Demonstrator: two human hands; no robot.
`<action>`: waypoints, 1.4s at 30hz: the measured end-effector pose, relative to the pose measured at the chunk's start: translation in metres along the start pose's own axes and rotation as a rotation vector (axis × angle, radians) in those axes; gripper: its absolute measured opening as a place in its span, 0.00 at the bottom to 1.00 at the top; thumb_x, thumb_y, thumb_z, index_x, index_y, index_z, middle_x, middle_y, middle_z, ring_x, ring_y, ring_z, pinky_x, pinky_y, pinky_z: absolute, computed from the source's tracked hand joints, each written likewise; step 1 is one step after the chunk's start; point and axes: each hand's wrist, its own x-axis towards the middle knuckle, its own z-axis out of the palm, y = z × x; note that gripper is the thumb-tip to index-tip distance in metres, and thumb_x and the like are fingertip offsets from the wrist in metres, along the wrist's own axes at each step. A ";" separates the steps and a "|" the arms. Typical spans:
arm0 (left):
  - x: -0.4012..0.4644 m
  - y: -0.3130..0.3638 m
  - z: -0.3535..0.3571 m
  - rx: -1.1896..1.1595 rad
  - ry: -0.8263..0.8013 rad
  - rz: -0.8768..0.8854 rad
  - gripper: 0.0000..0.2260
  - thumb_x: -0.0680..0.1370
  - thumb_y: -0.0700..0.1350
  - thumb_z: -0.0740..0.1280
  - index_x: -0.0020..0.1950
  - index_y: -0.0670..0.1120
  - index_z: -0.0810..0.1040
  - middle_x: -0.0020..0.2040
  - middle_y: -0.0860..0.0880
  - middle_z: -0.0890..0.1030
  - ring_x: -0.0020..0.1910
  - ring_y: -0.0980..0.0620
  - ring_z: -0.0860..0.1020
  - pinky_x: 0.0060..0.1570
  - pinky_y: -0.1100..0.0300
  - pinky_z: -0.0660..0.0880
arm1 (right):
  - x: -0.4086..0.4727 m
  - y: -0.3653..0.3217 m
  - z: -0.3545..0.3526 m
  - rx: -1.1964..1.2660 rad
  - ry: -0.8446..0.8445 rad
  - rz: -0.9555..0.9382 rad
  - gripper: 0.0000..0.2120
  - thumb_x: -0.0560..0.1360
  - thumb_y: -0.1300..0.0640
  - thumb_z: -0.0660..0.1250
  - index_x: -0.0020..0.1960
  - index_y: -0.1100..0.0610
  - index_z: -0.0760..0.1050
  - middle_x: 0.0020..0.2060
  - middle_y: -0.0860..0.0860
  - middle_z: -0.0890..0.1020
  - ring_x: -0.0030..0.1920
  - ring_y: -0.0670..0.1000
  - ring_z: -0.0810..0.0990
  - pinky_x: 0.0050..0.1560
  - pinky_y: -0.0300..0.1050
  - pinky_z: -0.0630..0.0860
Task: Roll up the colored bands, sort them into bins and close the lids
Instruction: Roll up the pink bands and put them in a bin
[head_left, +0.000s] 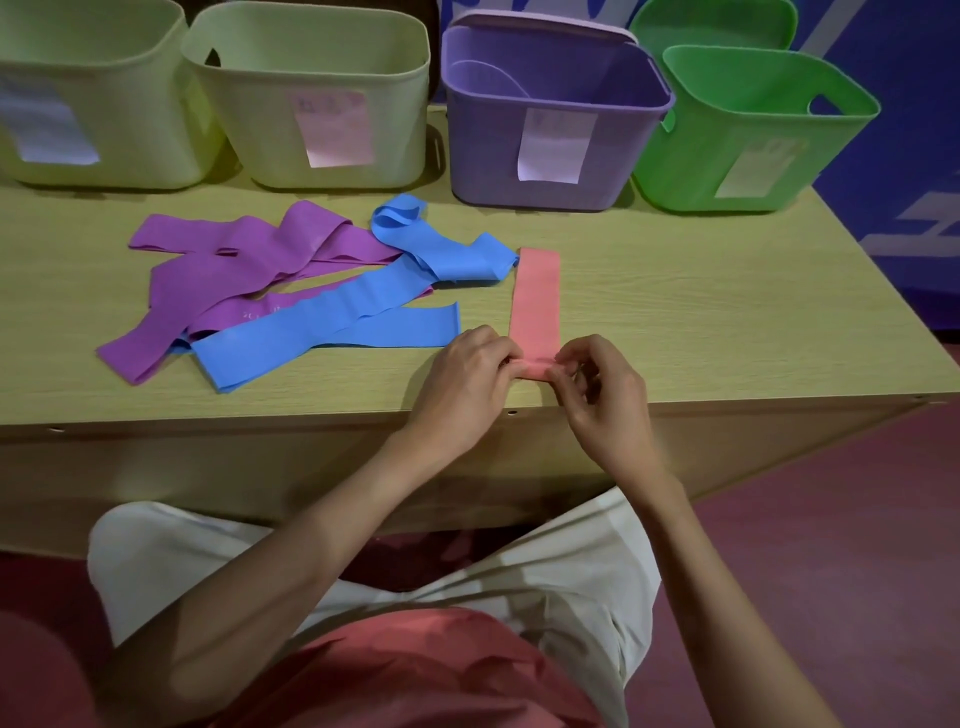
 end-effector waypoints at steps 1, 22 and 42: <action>0.000 0.001 0.000 -0.007 0.014 -0.013 0.08 0.79 0.45 0.67 0.53 0.41 0.80 0.45 0.48 0.77 0.44 0.51 0.74 0.44 0.62 0.68 | 0.000 0.000 0.001 -0.008 0.004 -0.001 0.04 0.75 0.59 0.69 0.47 0.55 0.74 0.39 0.48 0.76 0.34 0.47 0.73 0.35 0.35 0.69; -0.003 -0.002 -0.007 0.129 -0.017 0.030 0.09 0.77 0.43 0.70 0.54 0.41 0.78 0.51 0.45 0.72 0.45 0.50 0.74 0.40 0.61 0.68 | 0.003 0.004 -0.002 -0.108 -0.014 -0.025 0.07 0.74 0.60 0.72 0.51 0.60 0.81 0.40 0.47 0.71 0.34 0.41 0.72 0.37 0.26 0.66; -0.002 -0.002 0.007 0.283 0.181 0.060 0.06 0.77 0.43 0.67 0.45 0.43 0.83 0.41 0.45 0.75 0.41 0.47 0.72 0.39 0.58 0.66 | 0.011 -0.001 0.000 -0.119 0.050 -0.101 0.02 0.75 0.62 0.70 0.46 0.60 0.81 0.41 0.50 0.76 0.41 0.50 0.76 0.37 0.46 0.74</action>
